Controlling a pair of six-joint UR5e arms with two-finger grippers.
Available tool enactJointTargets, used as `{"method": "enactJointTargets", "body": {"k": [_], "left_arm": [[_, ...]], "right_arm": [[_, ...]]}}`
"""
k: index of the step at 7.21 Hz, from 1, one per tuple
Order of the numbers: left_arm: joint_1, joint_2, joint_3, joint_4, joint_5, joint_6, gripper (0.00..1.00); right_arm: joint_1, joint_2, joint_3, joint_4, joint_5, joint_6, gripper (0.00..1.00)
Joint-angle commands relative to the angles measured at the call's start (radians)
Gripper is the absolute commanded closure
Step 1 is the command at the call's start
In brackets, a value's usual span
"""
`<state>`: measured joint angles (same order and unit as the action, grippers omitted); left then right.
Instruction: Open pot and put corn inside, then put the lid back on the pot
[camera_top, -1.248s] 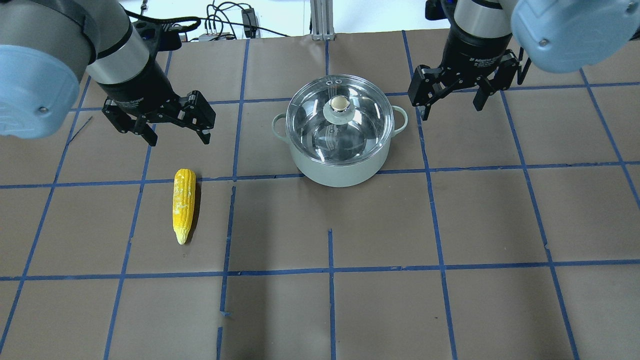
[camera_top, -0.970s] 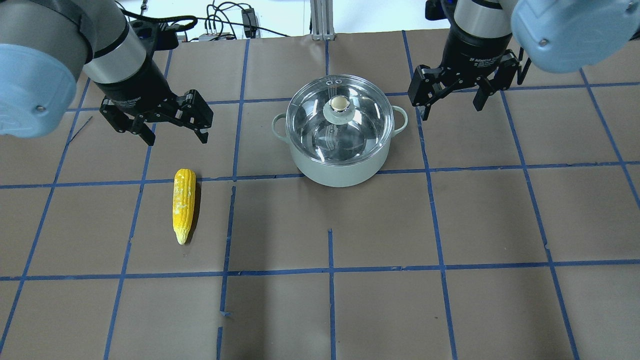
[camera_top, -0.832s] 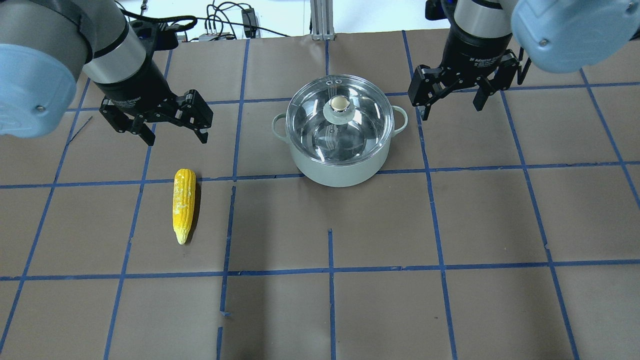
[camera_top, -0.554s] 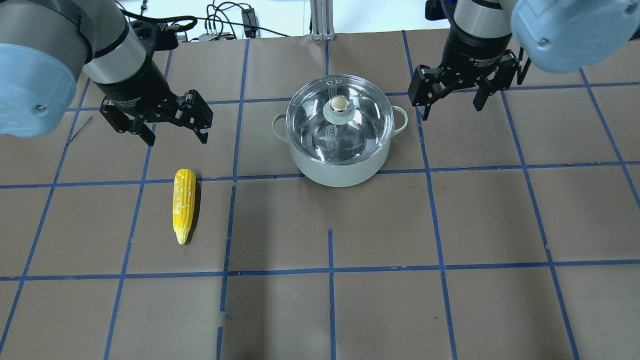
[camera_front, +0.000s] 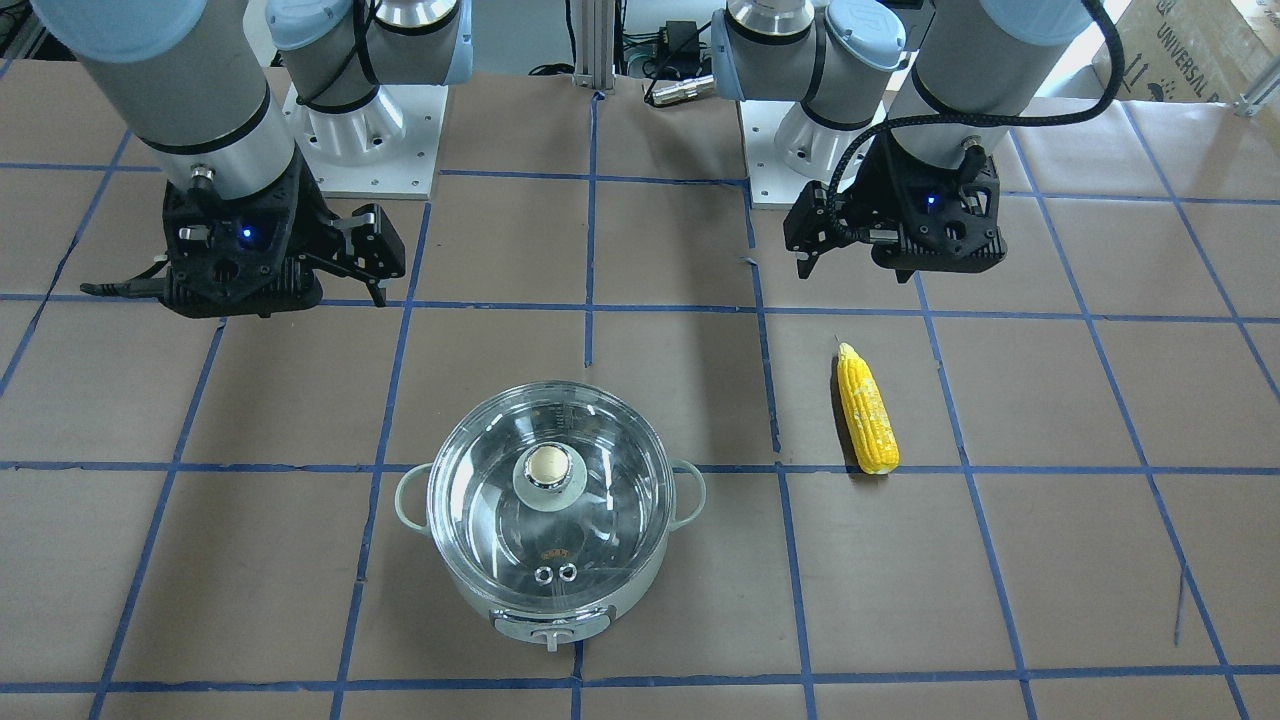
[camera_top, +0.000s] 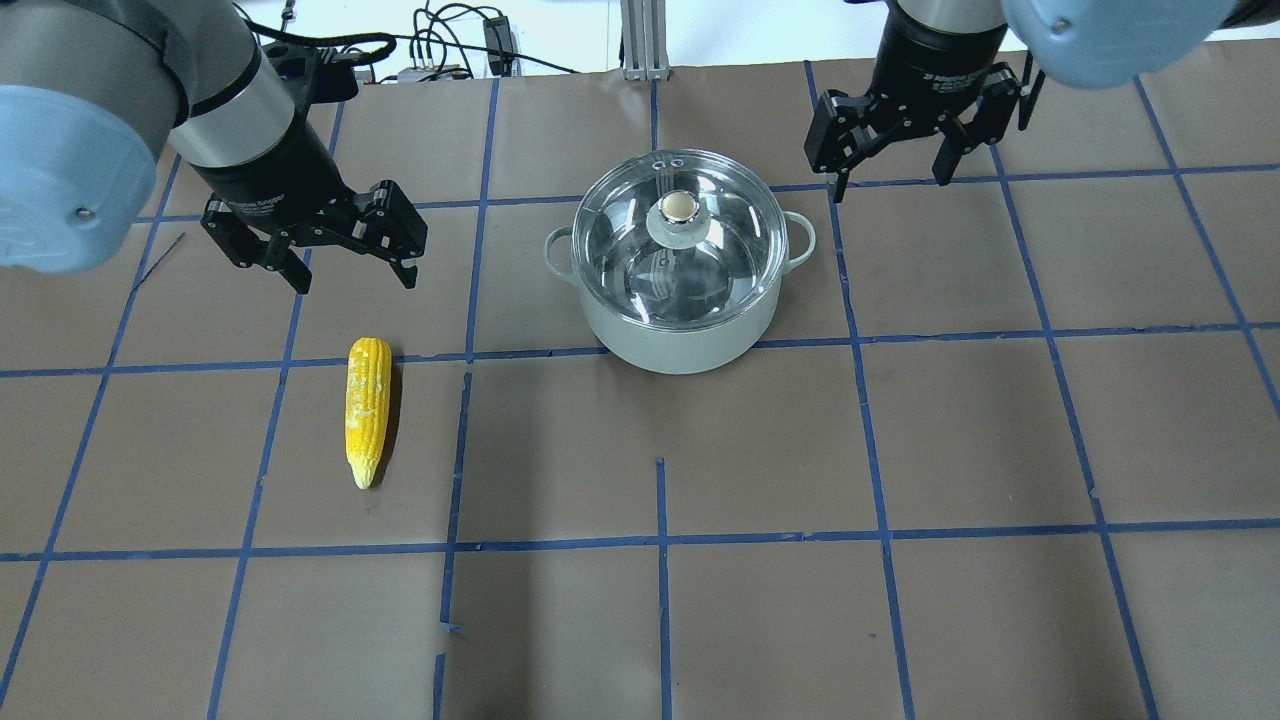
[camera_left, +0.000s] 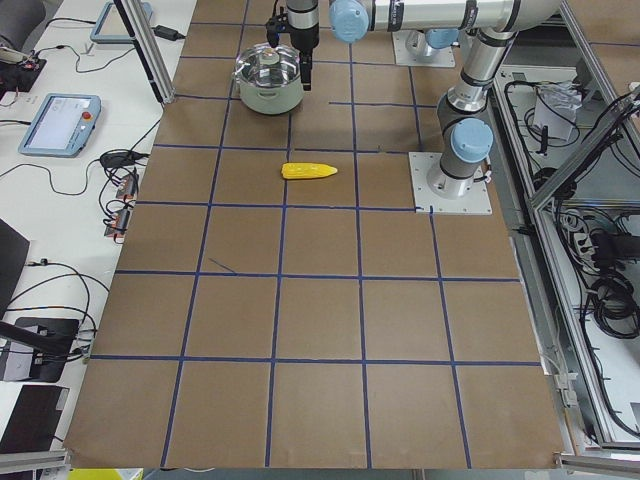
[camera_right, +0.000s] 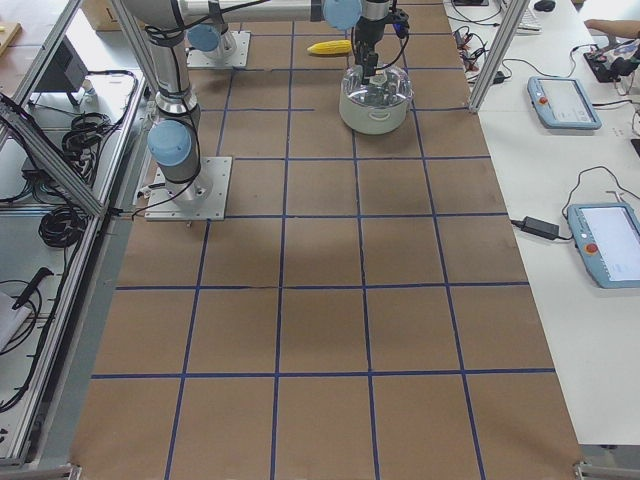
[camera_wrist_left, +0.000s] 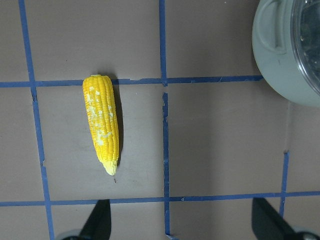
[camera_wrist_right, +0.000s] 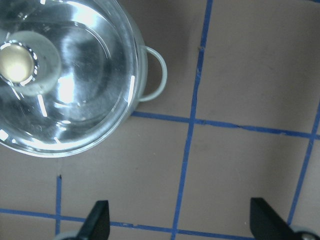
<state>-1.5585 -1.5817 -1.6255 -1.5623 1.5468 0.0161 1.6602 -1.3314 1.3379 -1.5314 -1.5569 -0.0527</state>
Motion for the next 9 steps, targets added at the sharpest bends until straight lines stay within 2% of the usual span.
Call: {"method": "enactJointTargets", "body": {"k": [1, 2, 3, 4, 6, 9], "left_arm": [[0.002, 0.009, -0.013, 0.002, 0.007, 0.01, 0.0], [0.006, 0.017, -0.025, 0.005, 0.013, 0.049, 0.0], [0.017, 0.003, -0.028, 0.007, 0.012, 0.124, 0.0], [0.097, -0.006, -0.048, 0.008, 0.006, 0.151, 0.0], [0.262, -0.003, -0.178, 0.086, -0.004, 0.285, 0.0], [0.273, -0.038, -0.417, 0.515, -0.005, 0.251, 0.0]], "right_arm": [[0.108, 0.191, -0.197, -0.003, 0.038, 0.127, 0.05], [0.162, 0.251, -0.235, -0.009, 0.037, 0.192, 0.04], [0.199, 0.283, -0.23, -0.077, 0.02, 0.27, 0.01], [0.214, 0.328, -0.224, -0.125, -0.073, 0.264, 0.01], [0.214, 0.33, -0.197, -0.131, -0.072, 0.283, 0.01], [0.233, 0.334, -0.183, -0.141, -0.069, 0.329, 0.01]]}}
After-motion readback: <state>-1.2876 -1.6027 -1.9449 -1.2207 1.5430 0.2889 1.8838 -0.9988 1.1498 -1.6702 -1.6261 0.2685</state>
